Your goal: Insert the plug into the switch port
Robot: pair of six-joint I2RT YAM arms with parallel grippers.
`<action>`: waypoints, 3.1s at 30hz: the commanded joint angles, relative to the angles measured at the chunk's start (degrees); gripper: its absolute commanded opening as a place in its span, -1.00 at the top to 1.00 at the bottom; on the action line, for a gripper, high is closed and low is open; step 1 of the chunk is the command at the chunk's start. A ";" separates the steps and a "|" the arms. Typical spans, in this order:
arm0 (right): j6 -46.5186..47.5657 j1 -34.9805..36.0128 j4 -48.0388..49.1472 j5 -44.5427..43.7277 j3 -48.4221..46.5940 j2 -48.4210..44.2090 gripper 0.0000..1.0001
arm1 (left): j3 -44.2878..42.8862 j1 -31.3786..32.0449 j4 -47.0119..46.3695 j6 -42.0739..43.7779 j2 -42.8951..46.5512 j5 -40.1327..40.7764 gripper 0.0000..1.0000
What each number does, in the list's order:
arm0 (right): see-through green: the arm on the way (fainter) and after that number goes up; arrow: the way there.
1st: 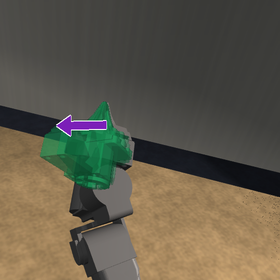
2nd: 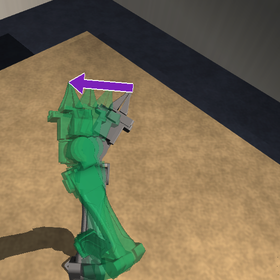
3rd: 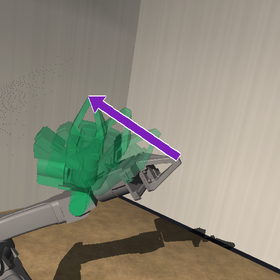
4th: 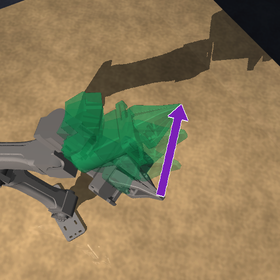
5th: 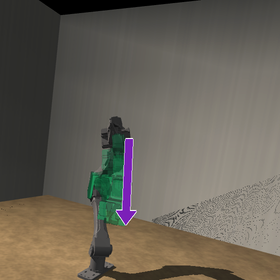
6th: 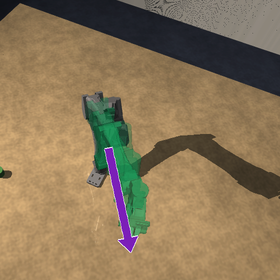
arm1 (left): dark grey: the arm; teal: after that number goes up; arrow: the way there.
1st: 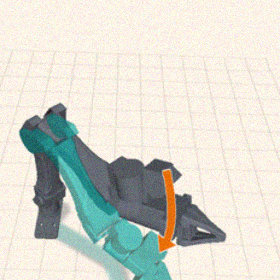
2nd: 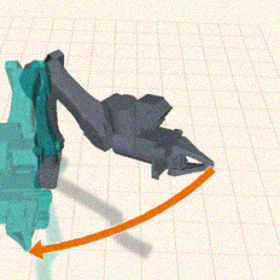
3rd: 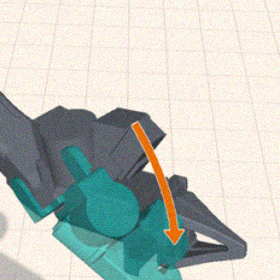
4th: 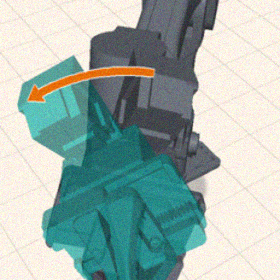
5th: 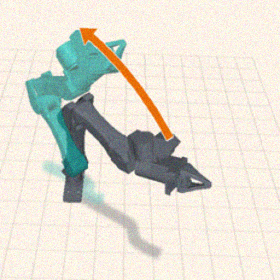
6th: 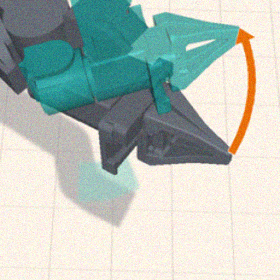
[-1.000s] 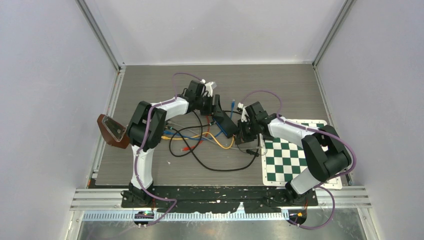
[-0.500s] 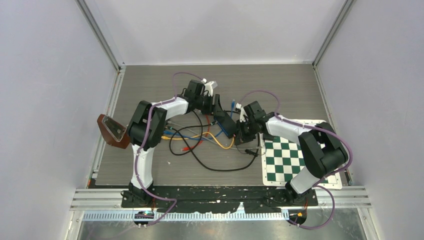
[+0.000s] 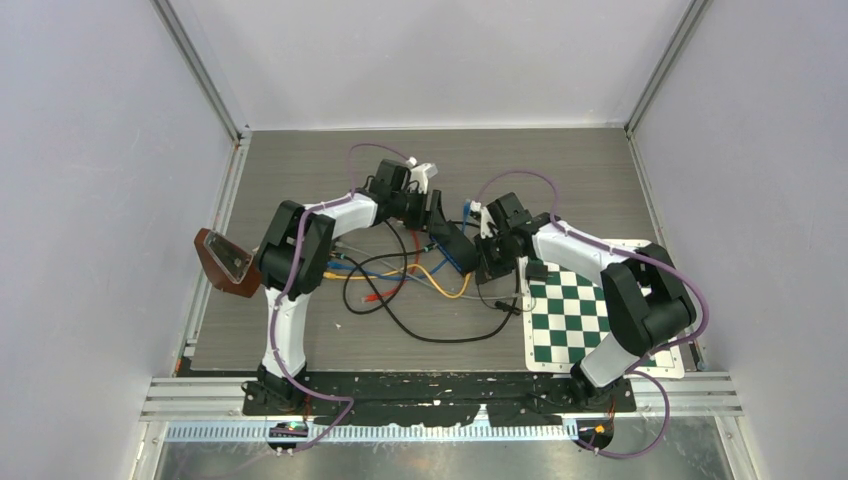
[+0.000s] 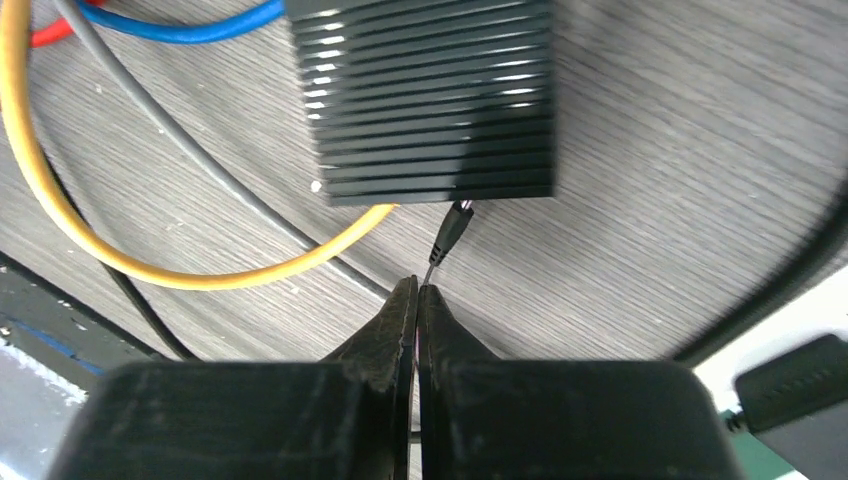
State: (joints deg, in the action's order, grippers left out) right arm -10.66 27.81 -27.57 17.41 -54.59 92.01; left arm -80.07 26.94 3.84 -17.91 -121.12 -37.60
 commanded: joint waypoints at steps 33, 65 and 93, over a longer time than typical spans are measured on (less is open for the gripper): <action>-5.15 1.72 19.79 -1.95 10.90 -7.60 0.18 | 12.39 -5.32 -0.68 -9.14 19.15 13.96 -0.28; 4.03 1.68 5.90 0.22 5.10 -6.70 0.90 | 7.83 -5.58 0.76 -6.65 12.61 11.68 -0.26; 14.51 -3.02 -10.49 13.39 -13.35 10.74 0.90 | -0.87 -5.55 -6.57 -11.74 -0.83 -3.20 -0.17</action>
State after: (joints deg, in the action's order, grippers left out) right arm 2.94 25.06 -36.29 29.93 -64.66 102.19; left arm -78.87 21.63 1.93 -28.34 -121.16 -36.21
